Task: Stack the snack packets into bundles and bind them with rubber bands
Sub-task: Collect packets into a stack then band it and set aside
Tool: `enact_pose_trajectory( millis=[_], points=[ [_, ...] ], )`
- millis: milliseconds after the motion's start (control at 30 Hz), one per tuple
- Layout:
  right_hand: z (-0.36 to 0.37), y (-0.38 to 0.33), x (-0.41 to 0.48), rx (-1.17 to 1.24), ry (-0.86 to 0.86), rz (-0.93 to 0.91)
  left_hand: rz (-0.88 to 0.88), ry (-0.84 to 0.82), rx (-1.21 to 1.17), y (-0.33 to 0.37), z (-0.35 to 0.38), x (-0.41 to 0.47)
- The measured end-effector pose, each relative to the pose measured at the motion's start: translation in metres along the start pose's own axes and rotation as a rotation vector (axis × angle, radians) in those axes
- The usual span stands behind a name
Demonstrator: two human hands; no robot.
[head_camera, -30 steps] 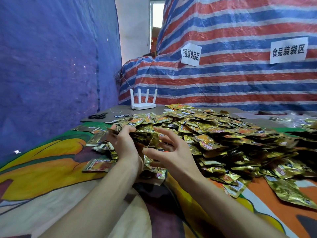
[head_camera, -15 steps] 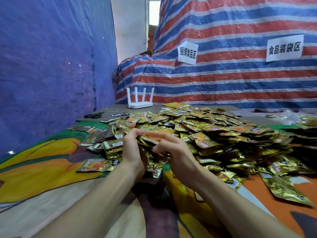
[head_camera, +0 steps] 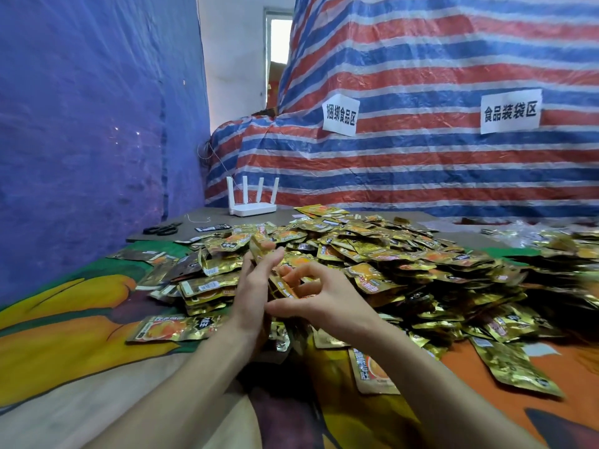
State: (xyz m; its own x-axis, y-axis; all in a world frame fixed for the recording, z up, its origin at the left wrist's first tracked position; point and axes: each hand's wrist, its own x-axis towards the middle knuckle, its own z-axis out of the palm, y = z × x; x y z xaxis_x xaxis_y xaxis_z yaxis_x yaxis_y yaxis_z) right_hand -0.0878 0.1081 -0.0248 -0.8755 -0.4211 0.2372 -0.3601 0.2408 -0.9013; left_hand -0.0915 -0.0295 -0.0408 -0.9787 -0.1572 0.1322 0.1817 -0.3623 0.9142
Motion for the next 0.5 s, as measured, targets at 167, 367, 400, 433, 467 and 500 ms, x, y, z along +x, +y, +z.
enact_pose_trajectory(
  millis=[167, 367, 400, 433, 467, 500],
  points=[
    [-0.026, -0.023, 0.000, -0.135, 0.078, -0.018, 0.024, -0.139, -0.058, -0.002, 0.005, 0.002],
    [-0.102, -0.046, 0.022, -0.550, 0.396, 0.034, 0.139, -0.058, 0.291, -0.008, 0.001, 0.002],
    [-0.113, -0.041, 0.028, -0.619, 0.460, 0.060, 0.175, -0.065, 0.366, -0.010, 0.000, 0.002],
    [-0.122, -0.035, 0.032, -0.678, 0.505, 0.093, 0.218, -0.079, 0.433, -0.012, 0.000, 0.002],
    [-0.128, -0.027, 0.036, -0.734, 0.534, 0.134, 0.259, -0.097, 0.492, -0.014, 0.000, 0.002],
    [-0.132, -0.018, 0.041, -0.793, 0.552, 0.180, 0.298, -0.115, 0.542, -0.016, 0.000, 0.002]
  ],
)
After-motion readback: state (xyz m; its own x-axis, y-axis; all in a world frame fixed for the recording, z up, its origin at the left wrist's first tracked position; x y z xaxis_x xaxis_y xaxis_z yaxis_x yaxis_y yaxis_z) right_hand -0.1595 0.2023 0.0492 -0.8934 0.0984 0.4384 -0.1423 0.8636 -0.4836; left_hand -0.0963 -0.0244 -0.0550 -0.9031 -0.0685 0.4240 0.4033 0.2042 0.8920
